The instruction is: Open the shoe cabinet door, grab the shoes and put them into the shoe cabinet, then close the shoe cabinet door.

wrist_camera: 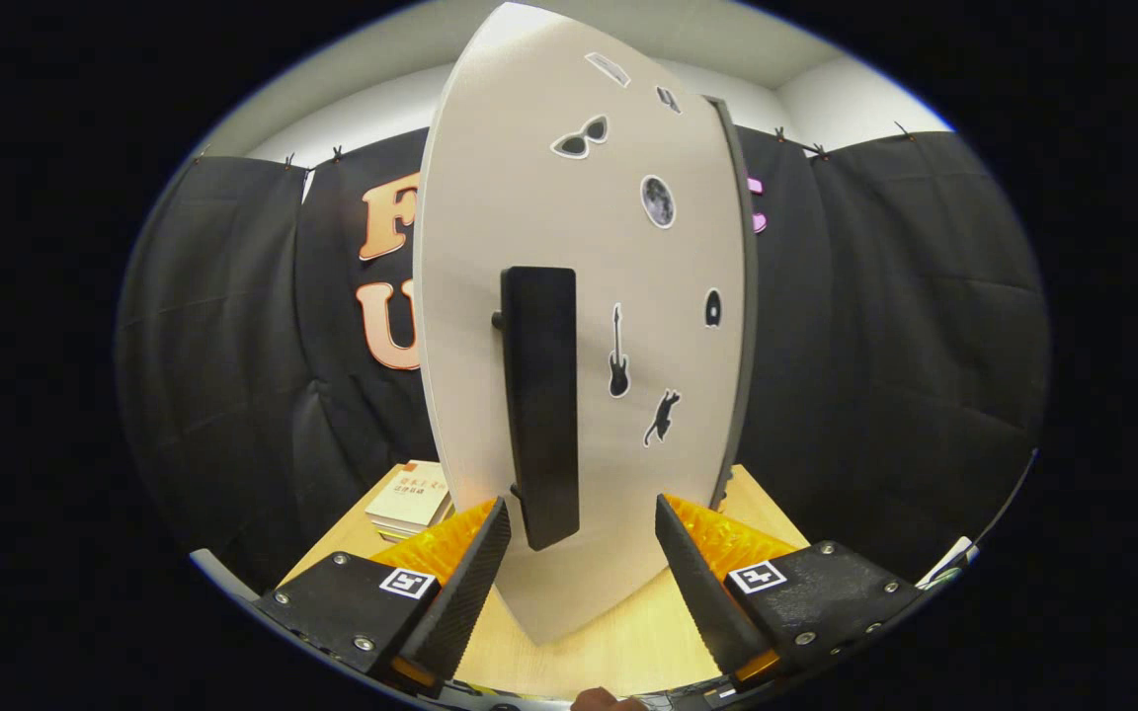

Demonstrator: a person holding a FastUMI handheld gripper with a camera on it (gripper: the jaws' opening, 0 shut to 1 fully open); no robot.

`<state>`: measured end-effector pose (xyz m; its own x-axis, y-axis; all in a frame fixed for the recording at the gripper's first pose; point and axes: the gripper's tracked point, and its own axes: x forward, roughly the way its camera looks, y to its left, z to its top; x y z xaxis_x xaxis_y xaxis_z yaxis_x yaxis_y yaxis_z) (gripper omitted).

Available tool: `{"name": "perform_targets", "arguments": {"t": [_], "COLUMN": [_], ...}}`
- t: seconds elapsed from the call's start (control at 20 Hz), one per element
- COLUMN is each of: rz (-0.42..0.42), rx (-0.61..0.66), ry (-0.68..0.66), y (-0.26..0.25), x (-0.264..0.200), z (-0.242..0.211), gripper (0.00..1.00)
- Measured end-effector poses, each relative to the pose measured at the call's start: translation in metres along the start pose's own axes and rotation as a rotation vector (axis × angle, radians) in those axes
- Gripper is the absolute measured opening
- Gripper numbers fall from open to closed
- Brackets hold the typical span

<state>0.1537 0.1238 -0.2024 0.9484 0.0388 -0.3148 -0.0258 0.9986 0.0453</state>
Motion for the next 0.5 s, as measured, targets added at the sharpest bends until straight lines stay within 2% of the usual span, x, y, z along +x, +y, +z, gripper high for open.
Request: {"name": "perform_targets", "arguments": {"t": [0.5], "rz": [0.045], "rx": [-0.021], "ry": [-0.004], "y": [0.041], "x": [0.055], "z": [0.022], "gripper": [0.92]}}
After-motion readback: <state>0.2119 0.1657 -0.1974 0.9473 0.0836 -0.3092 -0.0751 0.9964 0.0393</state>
